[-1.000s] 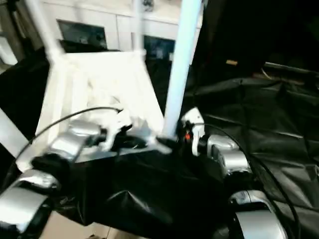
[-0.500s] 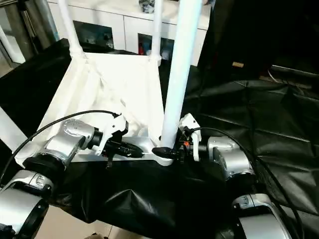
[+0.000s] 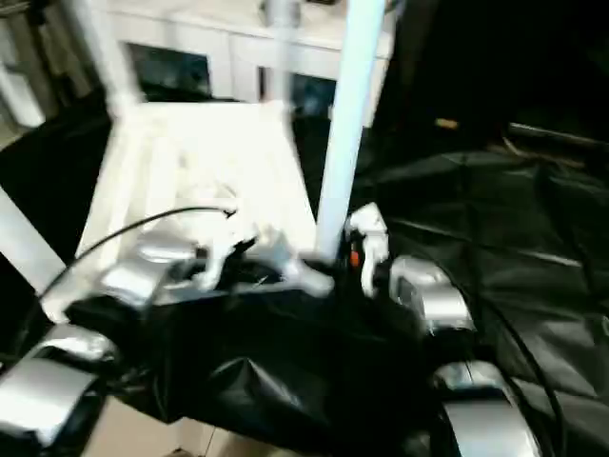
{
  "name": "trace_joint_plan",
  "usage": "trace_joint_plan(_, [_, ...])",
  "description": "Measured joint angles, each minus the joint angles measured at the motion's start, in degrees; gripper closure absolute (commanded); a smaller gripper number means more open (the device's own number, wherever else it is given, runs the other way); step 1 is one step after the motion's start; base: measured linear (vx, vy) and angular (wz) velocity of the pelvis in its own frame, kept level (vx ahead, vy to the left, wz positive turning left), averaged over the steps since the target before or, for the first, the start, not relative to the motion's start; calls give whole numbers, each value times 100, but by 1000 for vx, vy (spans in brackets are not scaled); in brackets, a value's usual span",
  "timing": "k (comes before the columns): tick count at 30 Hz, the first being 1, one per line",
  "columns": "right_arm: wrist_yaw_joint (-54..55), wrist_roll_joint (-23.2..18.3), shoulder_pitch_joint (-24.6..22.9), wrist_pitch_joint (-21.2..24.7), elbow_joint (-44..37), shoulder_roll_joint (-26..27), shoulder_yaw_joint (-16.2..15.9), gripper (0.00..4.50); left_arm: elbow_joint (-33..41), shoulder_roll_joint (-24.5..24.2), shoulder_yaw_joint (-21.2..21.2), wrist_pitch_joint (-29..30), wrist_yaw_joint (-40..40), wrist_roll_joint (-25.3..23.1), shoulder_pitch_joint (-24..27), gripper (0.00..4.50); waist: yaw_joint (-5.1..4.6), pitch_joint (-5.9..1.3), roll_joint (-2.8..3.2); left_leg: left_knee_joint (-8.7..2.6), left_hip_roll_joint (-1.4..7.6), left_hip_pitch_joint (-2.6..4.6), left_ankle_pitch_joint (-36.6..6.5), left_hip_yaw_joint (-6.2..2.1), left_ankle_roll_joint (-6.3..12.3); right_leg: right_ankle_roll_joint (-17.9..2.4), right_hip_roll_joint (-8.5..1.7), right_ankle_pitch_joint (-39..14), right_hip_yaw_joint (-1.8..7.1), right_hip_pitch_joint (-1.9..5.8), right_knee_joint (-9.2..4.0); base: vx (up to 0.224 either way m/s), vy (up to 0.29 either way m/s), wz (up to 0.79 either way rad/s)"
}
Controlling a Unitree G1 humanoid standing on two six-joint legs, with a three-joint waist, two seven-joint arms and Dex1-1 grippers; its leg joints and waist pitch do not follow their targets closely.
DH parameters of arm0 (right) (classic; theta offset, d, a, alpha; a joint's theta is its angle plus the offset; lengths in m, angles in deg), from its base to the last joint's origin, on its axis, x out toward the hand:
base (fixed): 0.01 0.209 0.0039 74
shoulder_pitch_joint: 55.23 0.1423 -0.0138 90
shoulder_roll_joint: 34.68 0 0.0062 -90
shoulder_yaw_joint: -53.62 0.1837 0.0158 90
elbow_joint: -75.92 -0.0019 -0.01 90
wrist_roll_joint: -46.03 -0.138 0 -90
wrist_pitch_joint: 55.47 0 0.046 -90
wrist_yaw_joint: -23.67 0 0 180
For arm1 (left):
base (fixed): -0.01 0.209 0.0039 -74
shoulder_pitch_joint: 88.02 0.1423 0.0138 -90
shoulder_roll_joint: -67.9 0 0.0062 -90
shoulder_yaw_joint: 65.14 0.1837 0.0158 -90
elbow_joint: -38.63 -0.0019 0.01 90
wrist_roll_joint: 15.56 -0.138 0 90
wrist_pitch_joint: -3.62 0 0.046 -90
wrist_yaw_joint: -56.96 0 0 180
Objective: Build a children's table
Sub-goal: Rotate leg to tighten
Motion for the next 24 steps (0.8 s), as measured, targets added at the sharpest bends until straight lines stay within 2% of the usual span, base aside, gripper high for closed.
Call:
trace_joint_plan(2, [472,-3,66,-96,117,109,50,180,4,118,-17,83,-283,-9,-4,450,-17,-8,11,-7,-3,7,0,0,0,17,0,-10,0,3,0,0,0,0])
trace_joint_plan(3, [544,2,66,-165,143,142,50,148,14,132,-22,101,-315,-10,0,450,-18,-10,12,-10,-3,10,0,0,0,18,0,-11,0,5,0,0,0,0])
trace_joint_plan(4, [601,15,62,-240,169,175,50,148,19,131,-38,118,-319,-15,2,450,-21,-12,10,-12,-2,11,0,-2,0,18,1,-11,-2,5,0,0,0,0])
trace_joint_plan(6, [631,43,62,-281,182,195,51,112,28,133,-42,123,-319,-25,3,450,-27,-12,11,-12,-3,10,0,-2,0,17,1,-10,-1,5,-1,0,0,0])
trace_joint_plan(10, [401,47,66,-294,179,173,57,73,55,125,-38,133,-271,-38,10,450,-40,-12,9,-11,-5,6,0,-2,0,15,1,-9,1,6,-6,0,0,0])
trace_joint_plan(14, [-351,176,-1,-398,123,-71,-126,40,142,28,28,133,-19,-34,27,450,-36,-12,9,-12,-2,-9,0,-7,1,-8,1,5,-8,1,-7,0,0,0])
trace_joint_plan(17, [-896,224,-134,-514,-45,-280,-348,40,201,-103,51,98,325,-20,36,450,-35,-12,9,-14,1,-19,0,-8,1,-2,3,1,-12,-3,-8,0,0,0])
trace_joint_plan(24, [-2685,107,-502,-377,-658,-851,-704,40,265,-609,255,-109,1570,89,65,450,71,-10,7,-16,9,-33,5,5,33,1,5,-4,-29,-6,-31,0,0,0])
